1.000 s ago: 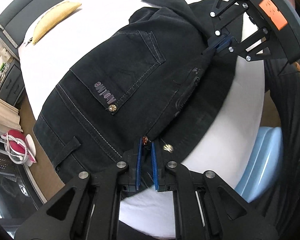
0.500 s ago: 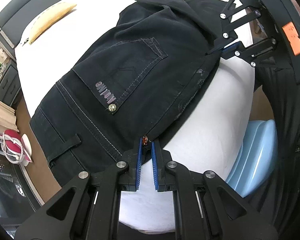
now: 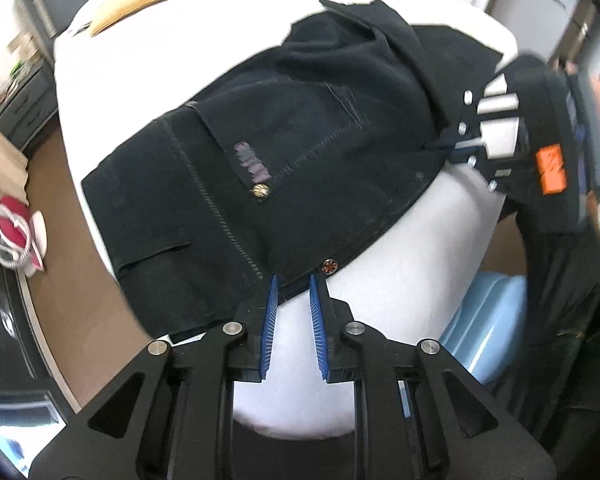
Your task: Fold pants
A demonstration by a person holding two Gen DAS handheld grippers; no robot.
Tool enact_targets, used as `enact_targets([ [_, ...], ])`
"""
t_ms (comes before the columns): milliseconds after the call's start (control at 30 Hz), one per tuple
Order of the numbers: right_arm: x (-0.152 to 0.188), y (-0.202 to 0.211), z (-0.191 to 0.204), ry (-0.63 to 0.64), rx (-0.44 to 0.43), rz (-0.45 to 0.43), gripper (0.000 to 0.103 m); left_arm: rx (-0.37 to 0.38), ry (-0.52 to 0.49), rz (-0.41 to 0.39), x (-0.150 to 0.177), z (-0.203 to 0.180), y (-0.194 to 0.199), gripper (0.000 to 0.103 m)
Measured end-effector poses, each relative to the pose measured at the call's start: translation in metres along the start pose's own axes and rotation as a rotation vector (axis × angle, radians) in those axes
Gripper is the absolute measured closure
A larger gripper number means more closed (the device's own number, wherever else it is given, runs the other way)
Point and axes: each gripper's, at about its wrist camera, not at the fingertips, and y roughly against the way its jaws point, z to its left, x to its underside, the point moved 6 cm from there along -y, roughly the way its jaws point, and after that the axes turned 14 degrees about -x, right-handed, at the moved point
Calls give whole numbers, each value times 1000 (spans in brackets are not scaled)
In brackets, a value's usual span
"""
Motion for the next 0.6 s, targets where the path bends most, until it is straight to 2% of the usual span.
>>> enact_targets([
  [167, -1, -1, 0, -23, 6, 0, 96, 49, 109, -74, -34, 6, 21, 87],
  [333, 1, 0, -2, -52, 18, -8, 96, 88, 198, -93, -80, -15, -5, 87],
  [400, 1, 1, -2, -69, 18, -16, 95, 109, 249, -55, -94, -21, -31, 87],
  [467, 2, 2, -3, -92, 22, -28, 95, 71, 246, -13, -95, -27, -58, 87],
  [500, 3, 3, -3, -106, 25, -36, 95, 60, 242, 34, -93, -31, -74, 87],
  [533, 4, 3, -4, -129, 29, -48, 95, 59, 246, 46, -89, -31, -83, 87],
  [600, 5, 4, -5, -168, 38, -69, 95, 68, 269, 22, -91, -30, -86, 87],
])
